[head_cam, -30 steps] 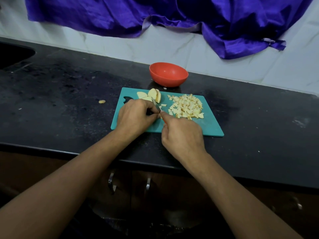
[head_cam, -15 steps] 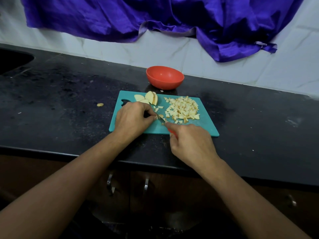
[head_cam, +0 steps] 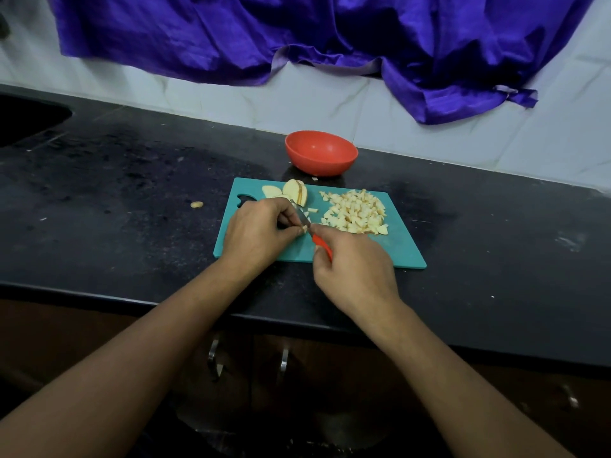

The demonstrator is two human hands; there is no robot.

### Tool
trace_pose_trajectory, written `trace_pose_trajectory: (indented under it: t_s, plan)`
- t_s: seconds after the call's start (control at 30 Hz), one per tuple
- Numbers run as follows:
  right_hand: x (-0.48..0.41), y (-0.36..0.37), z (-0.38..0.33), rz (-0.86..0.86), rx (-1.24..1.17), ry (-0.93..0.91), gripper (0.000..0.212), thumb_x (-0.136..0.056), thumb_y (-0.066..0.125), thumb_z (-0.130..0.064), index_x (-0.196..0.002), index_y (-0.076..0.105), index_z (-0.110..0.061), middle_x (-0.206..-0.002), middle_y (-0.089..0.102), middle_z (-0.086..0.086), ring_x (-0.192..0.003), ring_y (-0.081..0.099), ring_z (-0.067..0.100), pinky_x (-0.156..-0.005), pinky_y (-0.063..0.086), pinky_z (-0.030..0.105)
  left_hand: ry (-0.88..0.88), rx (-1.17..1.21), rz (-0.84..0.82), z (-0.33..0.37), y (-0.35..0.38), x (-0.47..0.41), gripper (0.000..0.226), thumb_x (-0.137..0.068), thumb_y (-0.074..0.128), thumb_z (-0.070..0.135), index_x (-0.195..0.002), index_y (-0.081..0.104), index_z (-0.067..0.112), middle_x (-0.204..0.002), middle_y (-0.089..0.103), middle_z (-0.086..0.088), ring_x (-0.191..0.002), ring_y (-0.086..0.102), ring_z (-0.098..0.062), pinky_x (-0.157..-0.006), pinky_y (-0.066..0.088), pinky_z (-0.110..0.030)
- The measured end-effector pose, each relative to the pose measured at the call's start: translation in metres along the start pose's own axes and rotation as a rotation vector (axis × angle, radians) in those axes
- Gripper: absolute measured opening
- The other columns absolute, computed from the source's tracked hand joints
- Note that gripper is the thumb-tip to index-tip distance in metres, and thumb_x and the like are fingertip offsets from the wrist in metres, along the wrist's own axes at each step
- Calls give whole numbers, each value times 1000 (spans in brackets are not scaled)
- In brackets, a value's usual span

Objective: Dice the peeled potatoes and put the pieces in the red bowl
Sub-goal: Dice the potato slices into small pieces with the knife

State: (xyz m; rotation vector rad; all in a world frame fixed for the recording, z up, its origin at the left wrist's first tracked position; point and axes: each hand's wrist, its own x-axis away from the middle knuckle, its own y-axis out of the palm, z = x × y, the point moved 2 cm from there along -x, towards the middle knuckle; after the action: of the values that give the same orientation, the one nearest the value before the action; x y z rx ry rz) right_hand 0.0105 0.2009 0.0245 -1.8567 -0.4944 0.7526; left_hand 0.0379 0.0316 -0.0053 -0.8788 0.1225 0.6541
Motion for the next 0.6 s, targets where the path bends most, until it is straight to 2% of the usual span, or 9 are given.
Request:
trace_pose_trajectory:
  t_s: [0.07,0.17,0.27,0.4,0.5,0.6]
  plan:
    - [0,2,-3,2,33,-13,47,-102,46,-34,-148,49,-38,-104,71,-5,-94,62,17,-73,49,36,1,-5,1,-1,0,0,21,-82,83,30,-75,65,37,-76,69,21,-80,65,3,-78,58,-33]
    - [3,3,-4,-9,86,-25,48,-104,44,-33,-151,45,-36,-93,66,-4,-84,58,17,-66,43,34,21,-4,-3,0,-1,1,22,-83,82,25,-78,67,39,-75,68,24,-79,65,6,-79,58,-28]
    - [2,5,-6,-26,140,-35,49,-105,42,-32,-153,41,-32,-81,55,-6,-75,54,16,-63,41,34,29,-5,2,1,-2,1,19,-84,82,23,-81,69,37,-76,69,22,-79,66,4,-80,58,-30]
    - [3,11,-6,-40,150,-51,49,-104,42,-31,-153,41,-30,-80,56,-5,-74,56,16,-62,43,34,40,-1,12,3,-2,2,23,-83,83,22,-78,66,36,-74,69,19,-76,66,3,-78,58,-31]
    - [8,9,0,-56,158,-68,50,-104,43,-31,-154,41,-31,-86,63,-4,-79,61,18,-67,51,37,25,-16,23,3,-3,2,23,-82,83,22,-77,65,36,-73,68,20,-75,65,3,-77,58,-30]
    - [11,3,7,-68,171,-92,50,-104,44,-33,-153,41,-34,-92,65,-4,-84,59,17,-70,51,37,23,-25,30,4,-2,2,24,-82,84,23,-75,65,37,-72,67,20,-73,64,3,-74,56,-26]
